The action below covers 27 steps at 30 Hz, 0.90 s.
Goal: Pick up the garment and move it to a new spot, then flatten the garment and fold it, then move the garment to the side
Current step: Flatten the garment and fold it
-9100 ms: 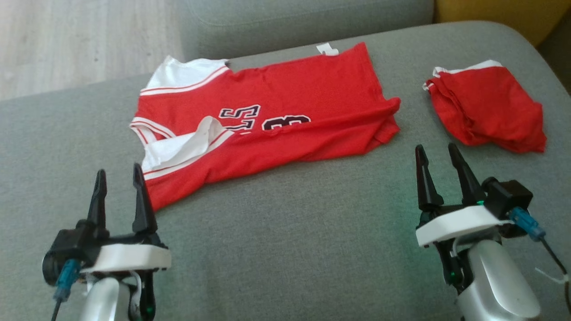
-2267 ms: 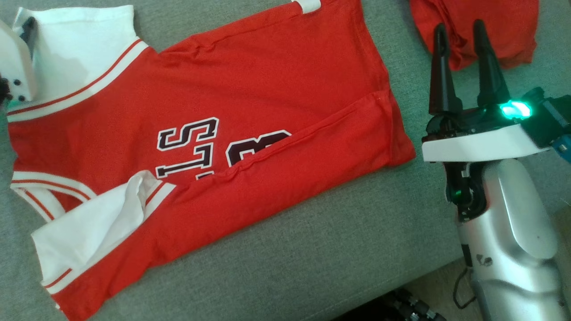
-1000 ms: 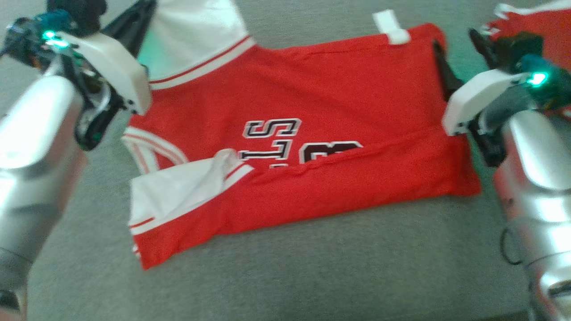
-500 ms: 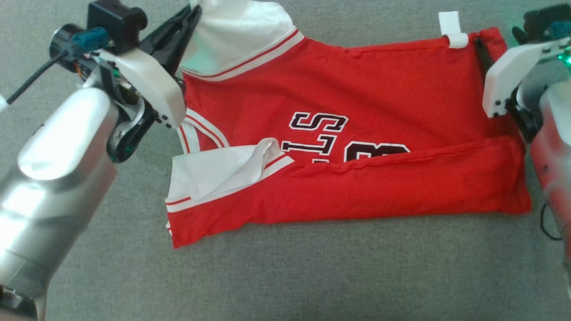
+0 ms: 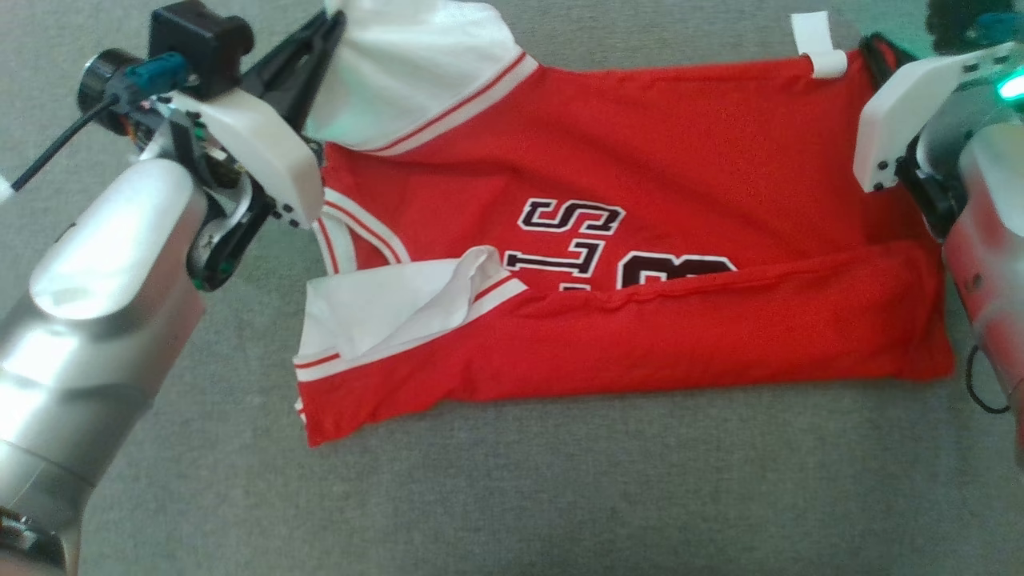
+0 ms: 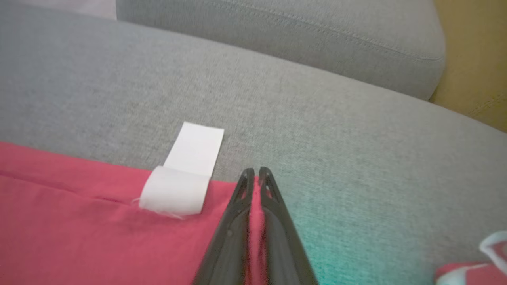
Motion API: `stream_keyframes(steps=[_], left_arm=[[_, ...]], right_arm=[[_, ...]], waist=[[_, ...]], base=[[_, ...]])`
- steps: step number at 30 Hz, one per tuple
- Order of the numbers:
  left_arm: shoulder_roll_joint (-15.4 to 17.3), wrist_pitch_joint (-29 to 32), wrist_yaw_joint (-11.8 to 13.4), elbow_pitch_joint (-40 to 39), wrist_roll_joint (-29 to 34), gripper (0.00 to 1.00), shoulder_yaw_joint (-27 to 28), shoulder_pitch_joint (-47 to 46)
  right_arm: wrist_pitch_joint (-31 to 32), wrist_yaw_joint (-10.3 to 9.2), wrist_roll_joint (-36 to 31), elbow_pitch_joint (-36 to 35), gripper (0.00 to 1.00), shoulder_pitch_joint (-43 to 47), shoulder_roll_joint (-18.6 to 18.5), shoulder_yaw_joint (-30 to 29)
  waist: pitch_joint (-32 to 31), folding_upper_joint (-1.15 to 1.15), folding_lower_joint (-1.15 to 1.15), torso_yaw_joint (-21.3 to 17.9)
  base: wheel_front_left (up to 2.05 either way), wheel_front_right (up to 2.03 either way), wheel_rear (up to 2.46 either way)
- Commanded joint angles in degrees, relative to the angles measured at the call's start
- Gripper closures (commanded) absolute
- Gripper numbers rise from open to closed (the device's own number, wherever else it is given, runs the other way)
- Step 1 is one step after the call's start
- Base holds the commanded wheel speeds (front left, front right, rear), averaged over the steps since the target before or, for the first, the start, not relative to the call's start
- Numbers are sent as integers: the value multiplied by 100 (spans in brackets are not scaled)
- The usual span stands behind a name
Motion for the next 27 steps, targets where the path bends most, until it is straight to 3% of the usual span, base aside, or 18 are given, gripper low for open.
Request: stream_keyframes(steps=[1, 7, 15, 20, 27], left_arm=[[277, -131, 92, -32, 73, 100, 287, -283], [348, -573, 316, 354, 145, 100, 508, -474], [77, -1273, 424, 995, 222, 100, 697, -944], [-148, -1589, 247, 1469, 286, 100, 580, -1054], [-149, -1539, -14, 1603, 109, 100, 352, -660]], right_arm=[[-269, -4, 161, -116, 100, -114, -40, 12], [-974, -4, 824, -208, 100, -477, 102, -347], [-1516, -4, 1372, -227, 100, -748, 255, -523], [-1631, -4, 1798, -142, 100, -662, 361, -508], [-1245, -4, 2314, -155, 100, -180, 248, -224]], waist=[[-35, 0, -1, -73], [-47, 0, -1, -287], [-27, 0, -1, -417], [-127, 0, -1, -442], [-449, 0, -1, -356]], base=[[0, 0, 0], [0, 0, 0], [0, 0, 0], [0, 0, 0], [0, 0, 0]])
